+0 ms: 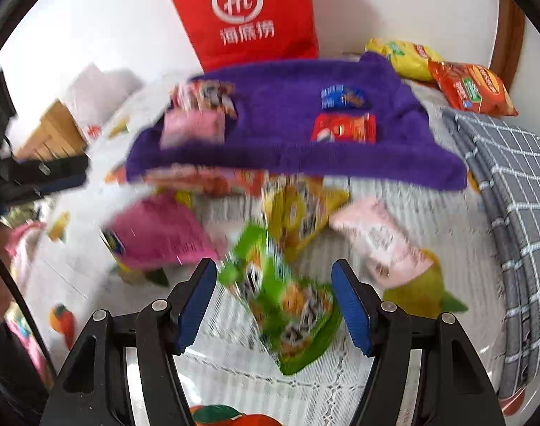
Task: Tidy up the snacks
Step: 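Grasp the green snack packet with the right tool while the left tool grasps the large pink bag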
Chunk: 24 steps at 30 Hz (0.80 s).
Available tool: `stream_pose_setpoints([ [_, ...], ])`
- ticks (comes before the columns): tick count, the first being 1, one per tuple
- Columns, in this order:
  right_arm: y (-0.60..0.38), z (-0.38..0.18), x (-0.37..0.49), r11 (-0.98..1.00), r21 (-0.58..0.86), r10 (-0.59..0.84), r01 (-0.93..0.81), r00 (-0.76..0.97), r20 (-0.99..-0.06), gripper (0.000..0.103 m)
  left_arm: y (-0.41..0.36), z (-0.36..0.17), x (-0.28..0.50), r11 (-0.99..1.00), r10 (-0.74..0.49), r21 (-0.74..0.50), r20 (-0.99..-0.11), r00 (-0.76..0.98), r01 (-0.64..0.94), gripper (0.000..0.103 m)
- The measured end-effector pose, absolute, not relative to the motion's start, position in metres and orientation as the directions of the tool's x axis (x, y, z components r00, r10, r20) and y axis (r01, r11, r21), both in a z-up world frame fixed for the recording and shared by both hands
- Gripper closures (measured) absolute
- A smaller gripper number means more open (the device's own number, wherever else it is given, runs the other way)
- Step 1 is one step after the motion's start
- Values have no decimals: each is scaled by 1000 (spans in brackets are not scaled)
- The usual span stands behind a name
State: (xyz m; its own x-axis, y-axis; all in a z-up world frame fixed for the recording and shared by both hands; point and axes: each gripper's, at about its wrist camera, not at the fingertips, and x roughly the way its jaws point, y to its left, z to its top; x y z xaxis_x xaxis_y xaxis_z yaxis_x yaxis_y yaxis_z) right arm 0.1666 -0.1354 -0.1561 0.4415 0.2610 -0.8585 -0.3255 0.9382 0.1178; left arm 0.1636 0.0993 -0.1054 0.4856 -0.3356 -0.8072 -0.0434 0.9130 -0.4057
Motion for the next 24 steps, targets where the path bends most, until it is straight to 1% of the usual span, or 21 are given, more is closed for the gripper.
stream_pose_setpoints([
  [2,-135,-169,160,949,72,212,-306,457,-864,40,97,-105,157,914,-335,-403,-808,484,-40,43],
  [5,-138,-175,148,957,49,198,-284,523,-829,43,93,-107,147,919,-332,-393,-813,479,-30,43],
  [9,-139,-182,137,963,36,192,-266,589,-785,42,87,-111,134,927,-320,-374,-820,475,-21,43],
  [19,-135,-184,142,964,13,170,-266,579,-797,41,69,-116,116,928,-318,-373,-797,514,-3,43],
  [22,-131,-185,141,963,-19,146,-267,584,-799,41,56,-107,124,937,-314,-349,-795,519,31,43],
  [24,-134,-185,141,963,2,164,-268,582,-797,40,47,-100,131,945,-303,-323,-788,536,60,42],
])
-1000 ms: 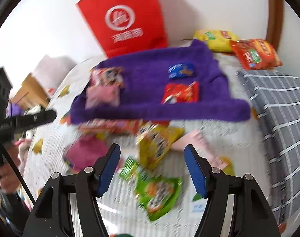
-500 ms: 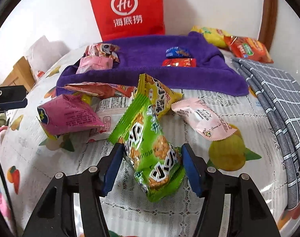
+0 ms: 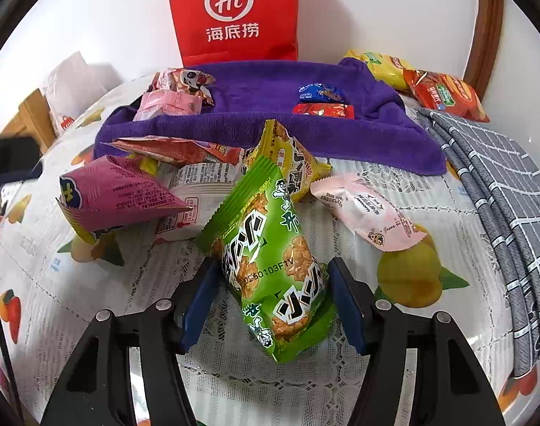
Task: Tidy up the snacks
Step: 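Grasp the green snack packet with the right tool while the left tool grasps the large pink bag, then lift both held packets and carry them over the purple towel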
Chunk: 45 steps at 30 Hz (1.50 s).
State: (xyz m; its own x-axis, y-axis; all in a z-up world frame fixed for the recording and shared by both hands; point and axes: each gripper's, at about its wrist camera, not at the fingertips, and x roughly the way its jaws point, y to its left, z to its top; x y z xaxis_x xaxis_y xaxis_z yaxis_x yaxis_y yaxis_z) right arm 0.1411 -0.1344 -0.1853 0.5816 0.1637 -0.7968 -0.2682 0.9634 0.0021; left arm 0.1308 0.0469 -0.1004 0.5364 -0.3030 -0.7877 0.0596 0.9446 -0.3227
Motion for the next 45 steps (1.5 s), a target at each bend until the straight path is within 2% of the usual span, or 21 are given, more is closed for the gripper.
stream_pose_setpoints([
  [2,-141,-185,141,963,44,195,-265,579,-791,42,40,-104,139,951,-289,-304,-796,531,62,37],
  [6,-157,-182,139,967,114,230,-229,587,-776,44,33,-122,155,939,-328,-337,-812,483,70,37],
  [8,-161,-181,133,970,89,211,-227,596,-775,45,31,-131,164,940,-325,-337,-824,464,60,37],
  [10,-170,-177,125,983,17,129,-181,628,-767,45,26,-136,166,948,-305,-312,-836,456,62,37],
  [13,-187,-176,119,992,7,87,-126,641,-762,45,16,-145,162,952,-306,-282,-841,446,119,36],
  [16,-197,-176,118,995,51,98,-91,650,-753,45,13,-149,155,950,-310,-287,-830,464,122,32],
  [23,-185,-178,122,992,-10,74,-124,652,-755,46,5,-153,147,956,-292,-254,-828,478,145,22],
  [26,-187,-178,121,992,6,86,-124,651,-754,45,6,-159,149,950,-310,-280,-831,461,135,18],
  [29,-188,-178,121,994,7,79,-112,652,-754,45,5,-169,149,945,-327,-303,-841,432,125,20],
  [31,-187,-178,120,994,-6,66,-107,655,-753,45,0,-168,144,957,-289,-257,-840,458,133,21],
  [39,-185,-177,119,994,-23,50,-102,657,-752,46,5,-166,133,956,-291,-264,-829,478,124,36],
  [45,-184,-177,119,994,-36,39,-99,657,-753,46,16,-152,119,955,-293,-273,-814,501,115,38],
])
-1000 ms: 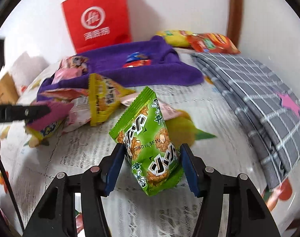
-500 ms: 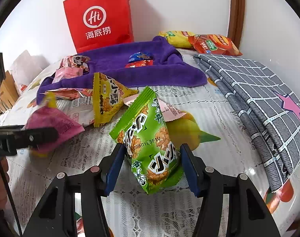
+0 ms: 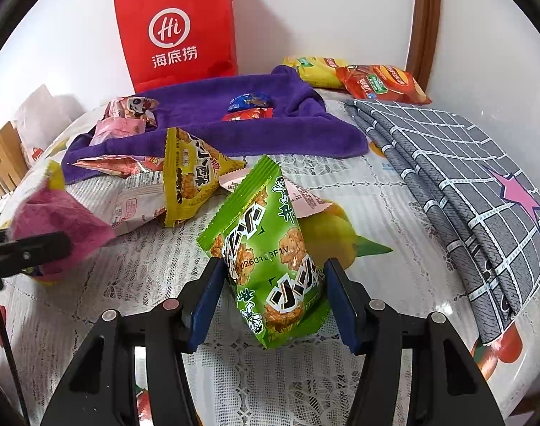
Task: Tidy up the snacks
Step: 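Lift both held packets and carry them over the purple towel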
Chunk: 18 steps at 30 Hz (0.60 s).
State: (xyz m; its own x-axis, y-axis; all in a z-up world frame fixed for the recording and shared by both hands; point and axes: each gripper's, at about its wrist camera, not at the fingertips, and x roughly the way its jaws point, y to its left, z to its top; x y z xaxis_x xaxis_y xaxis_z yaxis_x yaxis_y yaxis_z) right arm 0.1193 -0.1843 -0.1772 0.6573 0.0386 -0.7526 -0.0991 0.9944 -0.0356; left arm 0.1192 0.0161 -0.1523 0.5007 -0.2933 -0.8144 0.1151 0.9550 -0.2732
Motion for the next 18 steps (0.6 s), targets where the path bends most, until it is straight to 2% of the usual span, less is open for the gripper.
stream_pose_setpoints([
  [18,-190,-172,115,997,-13,42,-76,680,-732,46,41,-93,113,943,-332,-289,-760,559,167,38],
])
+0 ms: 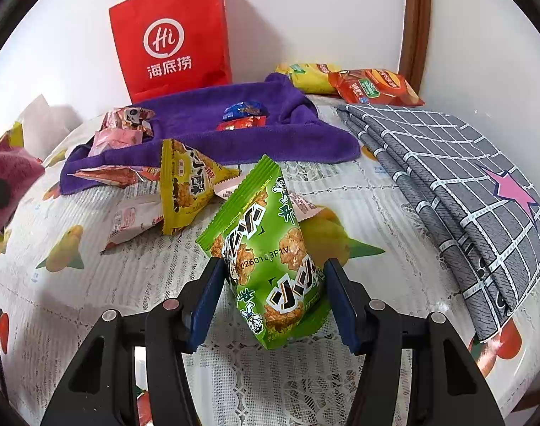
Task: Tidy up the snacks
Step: 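Lift both held packets and carry them over the purple towel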
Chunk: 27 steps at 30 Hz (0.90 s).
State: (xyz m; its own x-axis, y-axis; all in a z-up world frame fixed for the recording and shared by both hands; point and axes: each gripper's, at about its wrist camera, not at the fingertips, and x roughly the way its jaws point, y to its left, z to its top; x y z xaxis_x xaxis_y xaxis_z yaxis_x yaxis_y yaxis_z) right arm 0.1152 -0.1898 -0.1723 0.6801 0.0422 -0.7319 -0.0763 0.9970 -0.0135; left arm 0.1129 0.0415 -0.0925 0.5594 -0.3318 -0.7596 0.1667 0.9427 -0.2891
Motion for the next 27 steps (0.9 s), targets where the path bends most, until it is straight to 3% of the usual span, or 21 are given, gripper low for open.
stream_pose_setpoints([
  [27,-195,-171,116,1000,-12,-6,-3,696,-718,46,45,-72,153,904,-427,-323,-739,521,281,38],
])
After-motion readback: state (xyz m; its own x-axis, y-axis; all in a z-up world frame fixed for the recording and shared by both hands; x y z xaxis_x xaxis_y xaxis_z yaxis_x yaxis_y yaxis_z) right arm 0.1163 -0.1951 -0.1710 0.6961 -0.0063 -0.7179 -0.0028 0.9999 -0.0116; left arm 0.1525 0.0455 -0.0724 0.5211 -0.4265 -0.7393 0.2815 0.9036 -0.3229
